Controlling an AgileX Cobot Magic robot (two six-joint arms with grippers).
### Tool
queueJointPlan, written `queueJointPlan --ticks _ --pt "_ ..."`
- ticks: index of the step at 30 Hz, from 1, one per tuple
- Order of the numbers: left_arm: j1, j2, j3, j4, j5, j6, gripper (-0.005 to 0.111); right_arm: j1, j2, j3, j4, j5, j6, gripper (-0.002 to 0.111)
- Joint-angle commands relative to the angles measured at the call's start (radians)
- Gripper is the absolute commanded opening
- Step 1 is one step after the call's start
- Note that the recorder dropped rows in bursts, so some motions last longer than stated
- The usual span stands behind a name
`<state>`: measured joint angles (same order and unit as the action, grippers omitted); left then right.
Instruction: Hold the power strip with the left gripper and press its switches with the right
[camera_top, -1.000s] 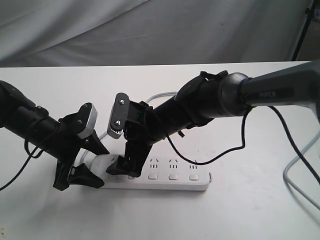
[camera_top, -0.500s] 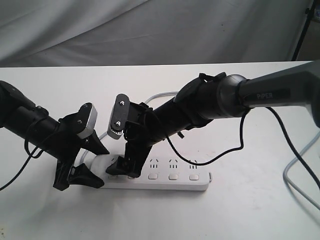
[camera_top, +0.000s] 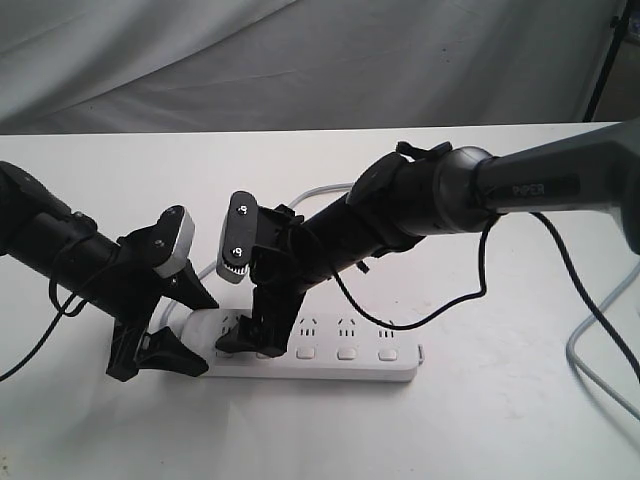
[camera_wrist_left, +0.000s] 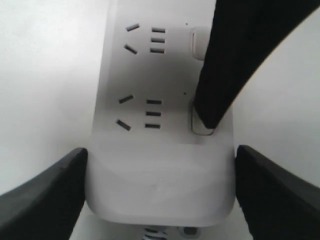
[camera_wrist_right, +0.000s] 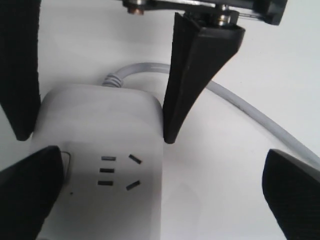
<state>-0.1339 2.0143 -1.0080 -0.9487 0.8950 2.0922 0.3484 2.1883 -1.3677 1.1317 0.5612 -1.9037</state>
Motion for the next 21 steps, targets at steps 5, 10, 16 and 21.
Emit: queueJointPlan --ticks 5,10,16,21 --pt "-0.006 0.001 0.004 -0.007 -0.005 0.001 0.014 0.034 0.052 0.010 -0.155 -0.042 -0.021 0.105" --pt "-0.006 0.001 0.004 -0.007 -0.005 0.001 0.014 0.036 0.042 0.010 -0.139 -0.032 -0.013 0.105" --pt "-0.006 0.001 0.004 -0.007 -0.005 0.001 0.014 0.036 -0.036 0.010 -0.139 -0.020 0.046 0.105" --pt "-0.006 0.001 0.004 -0.007 -0.005 0.001 0.014 0.036 -0.119 0.010 -0.146 0.003 0.111 0.105"
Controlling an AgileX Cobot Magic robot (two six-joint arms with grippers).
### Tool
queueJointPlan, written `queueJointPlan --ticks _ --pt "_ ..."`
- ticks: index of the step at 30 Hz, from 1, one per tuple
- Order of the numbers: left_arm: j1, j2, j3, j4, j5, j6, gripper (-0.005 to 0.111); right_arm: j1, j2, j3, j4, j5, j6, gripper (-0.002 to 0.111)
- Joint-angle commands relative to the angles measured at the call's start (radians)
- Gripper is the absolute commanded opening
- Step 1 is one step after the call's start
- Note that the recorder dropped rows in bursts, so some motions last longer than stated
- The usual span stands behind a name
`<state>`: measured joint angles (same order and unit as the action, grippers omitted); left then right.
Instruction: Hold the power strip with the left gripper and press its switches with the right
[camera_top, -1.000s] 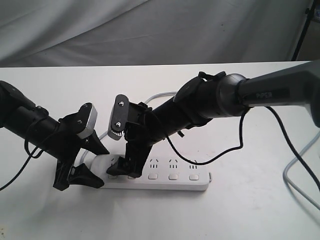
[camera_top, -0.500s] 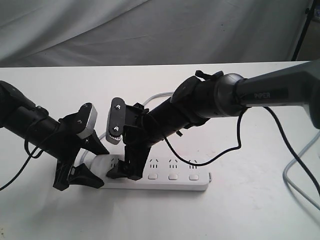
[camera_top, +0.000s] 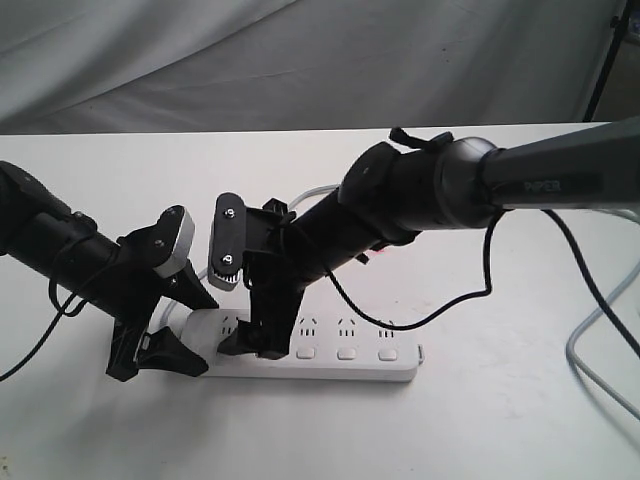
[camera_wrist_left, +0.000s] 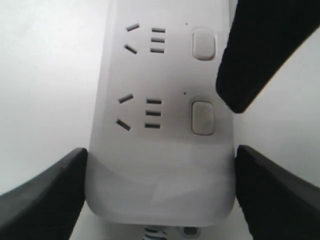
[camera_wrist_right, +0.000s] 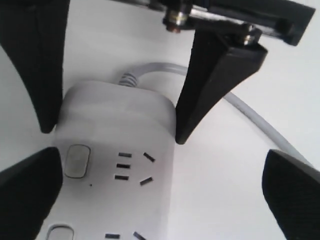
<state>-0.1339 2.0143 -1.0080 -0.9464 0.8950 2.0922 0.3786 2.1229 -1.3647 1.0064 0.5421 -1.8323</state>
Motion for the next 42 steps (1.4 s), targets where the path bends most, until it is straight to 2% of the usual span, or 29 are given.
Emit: queueJointPlan --ticks 1,9,16,42 --pt "-0.006 0.001 0.004 -0.010 -0.005 0.001 0.014 0.006 -0.060 0.007 -0.021 0.024 0.046 0.105" --pt "-0.006 0.001 0.004 -0.010 -0.005 0.001 0.014 -0.010 -0.059 0.007 -0.082 0.044 0.061 0.105" --pt "-0.006 0.001 0.004 -0.010 -0.005 0.001 0.014 -0.072 -0.059 0.007 -0.093 0.105 0.079 0.105" --pt "-0.006 0.001 0.004 -0.010 -0.005 0.001 0.014 -0.066 -0.010 0.007 -0.119 0.077 0.136 0.105"
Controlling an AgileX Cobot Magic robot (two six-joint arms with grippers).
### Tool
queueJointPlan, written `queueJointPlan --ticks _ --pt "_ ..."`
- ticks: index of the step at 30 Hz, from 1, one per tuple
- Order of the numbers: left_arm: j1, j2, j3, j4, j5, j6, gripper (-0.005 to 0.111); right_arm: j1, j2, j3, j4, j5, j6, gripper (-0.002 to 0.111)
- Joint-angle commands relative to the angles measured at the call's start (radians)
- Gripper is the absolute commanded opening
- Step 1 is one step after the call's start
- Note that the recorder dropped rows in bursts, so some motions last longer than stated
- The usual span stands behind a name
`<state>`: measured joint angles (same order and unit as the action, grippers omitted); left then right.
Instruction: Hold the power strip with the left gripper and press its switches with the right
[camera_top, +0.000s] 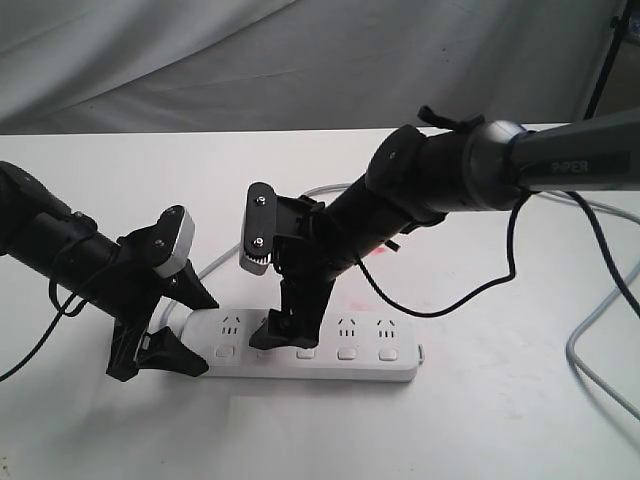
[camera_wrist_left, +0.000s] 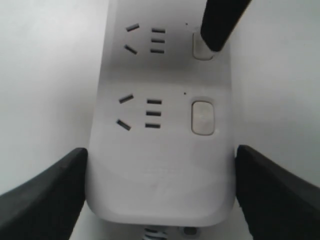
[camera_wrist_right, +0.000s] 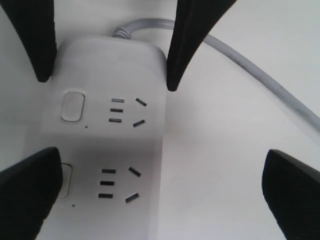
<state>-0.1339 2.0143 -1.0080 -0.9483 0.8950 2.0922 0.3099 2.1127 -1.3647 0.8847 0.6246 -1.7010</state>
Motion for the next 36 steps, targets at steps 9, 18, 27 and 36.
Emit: queueJointPlan --ticks 9,18,27,36 --pt "-0.006 0.001 0.004 -0.008 -0.005 0.001 0.014 0.006 0.004 0.007 -0.015 -0.009 0.008 0.105" --pt "-0.006 0.001 0.004 -0.008 -0.005 0.001 0.014 0.008 0.032 0.007 -0.075 -0.014 0.008 0.105" --pt "-0.006 0.001 0.004 -0.008 -0.005 0.001 0.014 0.029 0.058 0.007 -0.155 -0.043 0.039 0.105" --pt "-0.006 0.001 0.004 -0.008 -0.005 0.001 0.014 0.040 0.063 0.007 -0.184 -0.063 0.065 0.105"
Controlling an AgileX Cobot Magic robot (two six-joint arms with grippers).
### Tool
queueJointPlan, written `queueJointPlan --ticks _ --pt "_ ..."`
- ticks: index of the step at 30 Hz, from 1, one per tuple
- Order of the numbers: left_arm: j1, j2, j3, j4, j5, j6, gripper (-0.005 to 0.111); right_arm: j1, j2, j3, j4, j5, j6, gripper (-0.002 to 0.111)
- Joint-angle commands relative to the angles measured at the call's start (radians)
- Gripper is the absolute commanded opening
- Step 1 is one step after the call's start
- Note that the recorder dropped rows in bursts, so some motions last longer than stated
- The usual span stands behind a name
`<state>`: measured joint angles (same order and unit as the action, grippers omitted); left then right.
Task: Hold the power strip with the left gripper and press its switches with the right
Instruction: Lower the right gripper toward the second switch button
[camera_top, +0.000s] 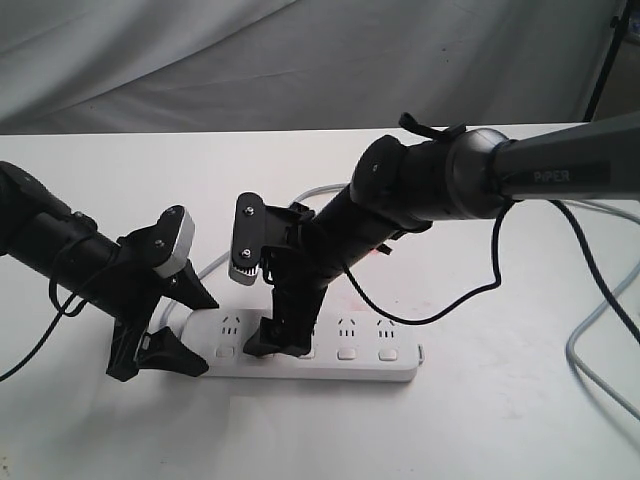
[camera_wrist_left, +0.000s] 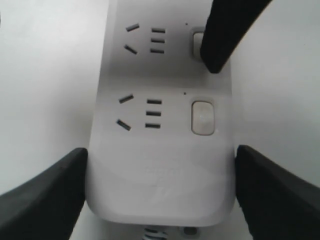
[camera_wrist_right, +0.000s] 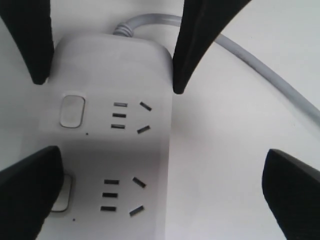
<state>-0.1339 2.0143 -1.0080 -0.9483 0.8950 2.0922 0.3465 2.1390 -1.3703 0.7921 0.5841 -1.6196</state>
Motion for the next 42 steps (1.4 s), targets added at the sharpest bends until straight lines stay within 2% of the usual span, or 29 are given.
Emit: queueJointPlan --ticks 1,14,32,42 --pt "-0.006 0.001 0.004 -0.008 -0.005 0.001 0.014 0.003 0.032 0.012 -0.089 -0.023 -0.016 0.105" --pt "-0.006 0.001 0.004 -0.008 -0.005 0.001 0.014 0.001 -0.151 0.012 -0.023 0.033 0.046 0.105" --pt "-0.006 0.001 0.004 -0.008 -0.005 0.001 0.014 0.001 -0.156 0.030 -0.061 0.002 0.062 0.105" --pt "-0.006 0.001 0.004 -0.008 -0.005 0.001 0.014 -0.001 -0.156 0.060 -0.162 -0.019 0.110 0.105"
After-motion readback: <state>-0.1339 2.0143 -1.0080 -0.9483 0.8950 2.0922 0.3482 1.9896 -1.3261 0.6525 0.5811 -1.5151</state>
